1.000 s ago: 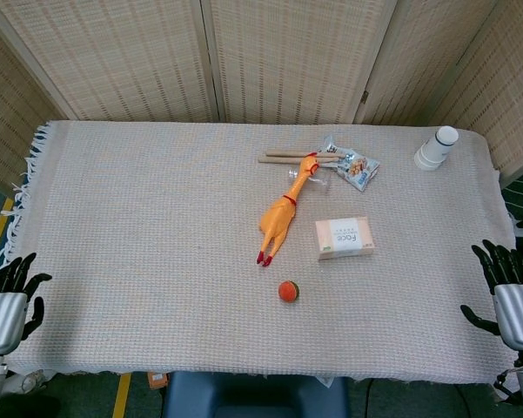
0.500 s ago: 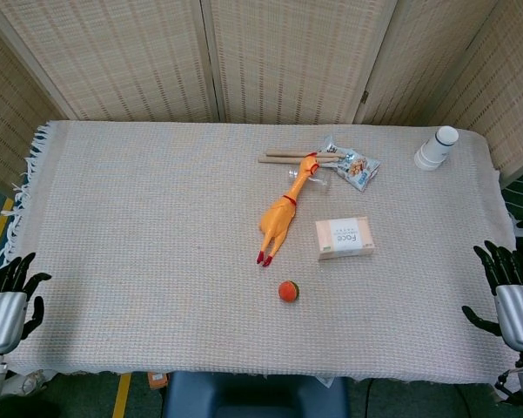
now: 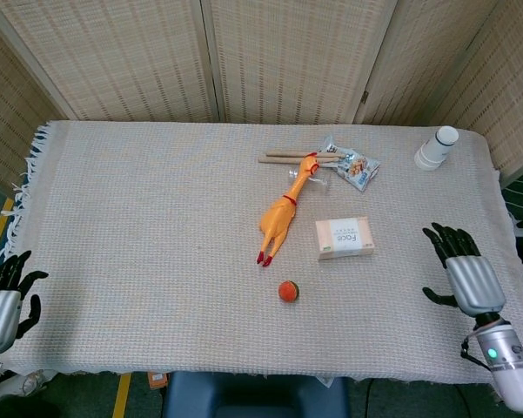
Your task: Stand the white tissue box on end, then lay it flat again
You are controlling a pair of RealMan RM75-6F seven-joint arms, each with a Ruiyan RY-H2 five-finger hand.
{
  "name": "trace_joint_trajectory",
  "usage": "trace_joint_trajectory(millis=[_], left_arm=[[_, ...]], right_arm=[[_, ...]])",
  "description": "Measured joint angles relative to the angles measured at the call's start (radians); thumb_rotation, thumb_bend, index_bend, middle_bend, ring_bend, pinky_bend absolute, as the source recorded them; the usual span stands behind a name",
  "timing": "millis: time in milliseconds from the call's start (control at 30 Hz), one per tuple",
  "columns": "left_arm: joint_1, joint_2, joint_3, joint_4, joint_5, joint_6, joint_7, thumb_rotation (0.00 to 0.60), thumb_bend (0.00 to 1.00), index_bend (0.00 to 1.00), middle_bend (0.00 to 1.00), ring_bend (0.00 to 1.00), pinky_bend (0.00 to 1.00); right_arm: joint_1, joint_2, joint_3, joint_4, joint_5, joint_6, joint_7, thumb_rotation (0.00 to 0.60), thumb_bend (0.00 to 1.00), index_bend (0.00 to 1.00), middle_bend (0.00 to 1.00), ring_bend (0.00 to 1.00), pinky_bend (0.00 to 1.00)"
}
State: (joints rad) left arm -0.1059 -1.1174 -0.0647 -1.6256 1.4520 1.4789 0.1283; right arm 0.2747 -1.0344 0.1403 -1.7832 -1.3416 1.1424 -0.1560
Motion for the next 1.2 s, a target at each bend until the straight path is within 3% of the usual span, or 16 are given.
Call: trace_joint_trajectory(millis=[100, 200, 400, 600, 967, 1100, 1200], left_arm=[[0.005, 0.011, -0.003, -0.001, -0.002, 0.010, -0.012, 0.600, 0.62, 0.31, 0.00, 0.00, 0.11], [0.012, 0.021, -0.006, -0.001, -0.006, 0.020, -0.023, 0.600, 0.62, 0.31, 0.00, 0.00, 0.11], [0.027, 0.041, -0.023, -0.007, -0.033, 0.041, -0.064, 0.600, 0.62, 0.31, 0.00, 0.00, 0.11], [0.035, 0.056, -0.030, -0.006, -0.036, 0.050, -0.088, 0.600, 0.62, 0.31, 0.00, 0.00, 0.11], [0.037, 0.063, -0.032, -0.014, -0.035, 0.050, -0.101, 0.600, 0.62, 0.31, 0.00, 0.00, 0.11], [0.037, 0.063, -0.031, -0.019, -0.032, 0.051, -0.093, 0.600, 0.62, 0.31, 0.00, 0.00, 0.11], [0.036, 0.062, -0.032, -0.019, -0.035, 0.047, -0.090, 0.600, 0.62, 0.31, 0.00, 0.00, 0.11]], right_arm=[[0.135, -0.019, 0.032, -0.009, 0.147, -0.180, -0.094, 0.600, 0.15, 0.00, 0.00, 0.00, 0.00], [0.278, -0.056, 0.051, -0.002, 0.335, -0.294, -0.213, 0.600, 0.15, 0.00, 0.00, 0.00, 0.00], [0.538, -0.165, 0.063, 0.041, 0.704, -0.330, -0.438, 0.600, 0.15, 0.00, 0.00, 0.00, 0.00], [0.722, -0.291, 0.044, 0.145, 0.942, -0.326, -0.566, 0.600, 0.15, 0.00, 0.00, 0.00, 0.00], [0.775, -0.369, -0.032, 0.257, 1.016, -0.328, -0.575, 0.600, 0.15, 0.01, 0.04, 0.00, 0.00], [0.780, -0.380, -0.047, 0.282, 1.020, -0.334, -0.566, 0.600, 0.15, 0.07, 0.10, 0.00, 0.00], [0.781, -0.393, -0.060, 0.303, 1.016, -0.337, -0.560, 0.600, 0.15, 0.17, 0.18, 0.02, 0.00]])
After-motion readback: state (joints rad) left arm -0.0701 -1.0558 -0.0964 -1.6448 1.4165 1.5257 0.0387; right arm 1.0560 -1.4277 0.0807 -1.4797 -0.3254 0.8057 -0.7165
